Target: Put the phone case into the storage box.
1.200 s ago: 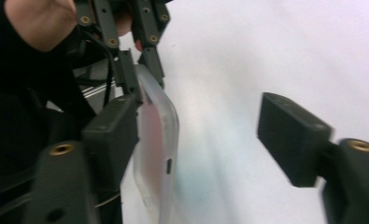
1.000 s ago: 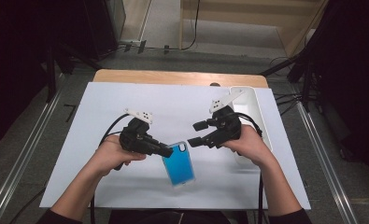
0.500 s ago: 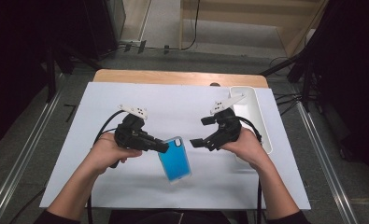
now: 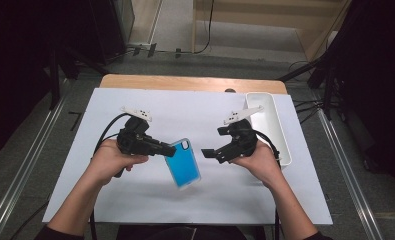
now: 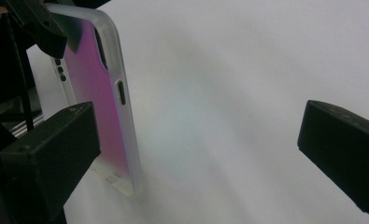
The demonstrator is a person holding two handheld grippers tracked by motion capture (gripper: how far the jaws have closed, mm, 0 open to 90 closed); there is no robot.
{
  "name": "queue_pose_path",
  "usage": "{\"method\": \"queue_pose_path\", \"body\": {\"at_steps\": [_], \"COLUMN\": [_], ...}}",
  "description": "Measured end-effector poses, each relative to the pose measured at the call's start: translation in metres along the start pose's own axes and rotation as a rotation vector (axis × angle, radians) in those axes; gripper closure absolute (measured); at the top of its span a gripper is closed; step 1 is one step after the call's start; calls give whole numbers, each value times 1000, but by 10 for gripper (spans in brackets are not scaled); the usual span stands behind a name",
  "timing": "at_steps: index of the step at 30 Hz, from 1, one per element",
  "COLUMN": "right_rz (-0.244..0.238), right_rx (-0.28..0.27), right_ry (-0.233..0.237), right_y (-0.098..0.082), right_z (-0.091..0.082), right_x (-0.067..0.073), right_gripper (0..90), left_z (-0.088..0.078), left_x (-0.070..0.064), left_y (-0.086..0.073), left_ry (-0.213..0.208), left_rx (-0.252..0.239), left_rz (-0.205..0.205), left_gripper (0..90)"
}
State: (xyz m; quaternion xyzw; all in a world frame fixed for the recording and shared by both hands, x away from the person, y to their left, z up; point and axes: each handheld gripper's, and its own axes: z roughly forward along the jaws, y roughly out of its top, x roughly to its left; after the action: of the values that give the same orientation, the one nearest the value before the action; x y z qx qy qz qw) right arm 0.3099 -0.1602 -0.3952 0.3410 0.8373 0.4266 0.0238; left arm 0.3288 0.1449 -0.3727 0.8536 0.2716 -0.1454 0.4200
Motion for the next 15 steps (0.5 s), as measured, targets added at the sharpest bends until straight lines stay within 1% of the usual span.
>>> {"method": "queue_pose_path", "body": {"at_steps": [2, 3, 6, 8, 10, 11, 12, 14, 15], "right_rz": [12, 21, 42, 49, 48, 42, 29, 31, 29], "right_rx": [-9, -11, -14, -13, -5, -2, 2, 9, 2], "right_ry": [-11, -21, -61, -65, -53, -67, -82, -92, -95], "right_y": [0, 0, -1, -2, -4, -4, -5, -5, -6], "right_z": [1, 2, 4, 5, 7, 8, 9, 11, 12], "right_x": [2, 3, 5, 6, 7, 9, 10, 13, 14], "right_gripper": [0, 0, 0, 0, 0, 0, 0, 0, 0], "left_z": [-2, -2, -3, -4, -6, -7, -7, -8, -8], "left_x": [1, 1, 2, 1, 1, 1, 1, 1, 1], "left_y": [0, 0, 1, 1, 2, 2, 3, 3, 3], "left_ry": [8, 14, 28, 53, 60, 62, 73, 91, 94], "left_rx": [-5, -12, -9, -15, -31, -38, -46, -52, -54], "left_rz": [-5, -13, -26, -29, -34, -39, -40, -50, -54], "left_gripper": [794, 793, 793, 794, 793, 794, 794, 794, 794]}}
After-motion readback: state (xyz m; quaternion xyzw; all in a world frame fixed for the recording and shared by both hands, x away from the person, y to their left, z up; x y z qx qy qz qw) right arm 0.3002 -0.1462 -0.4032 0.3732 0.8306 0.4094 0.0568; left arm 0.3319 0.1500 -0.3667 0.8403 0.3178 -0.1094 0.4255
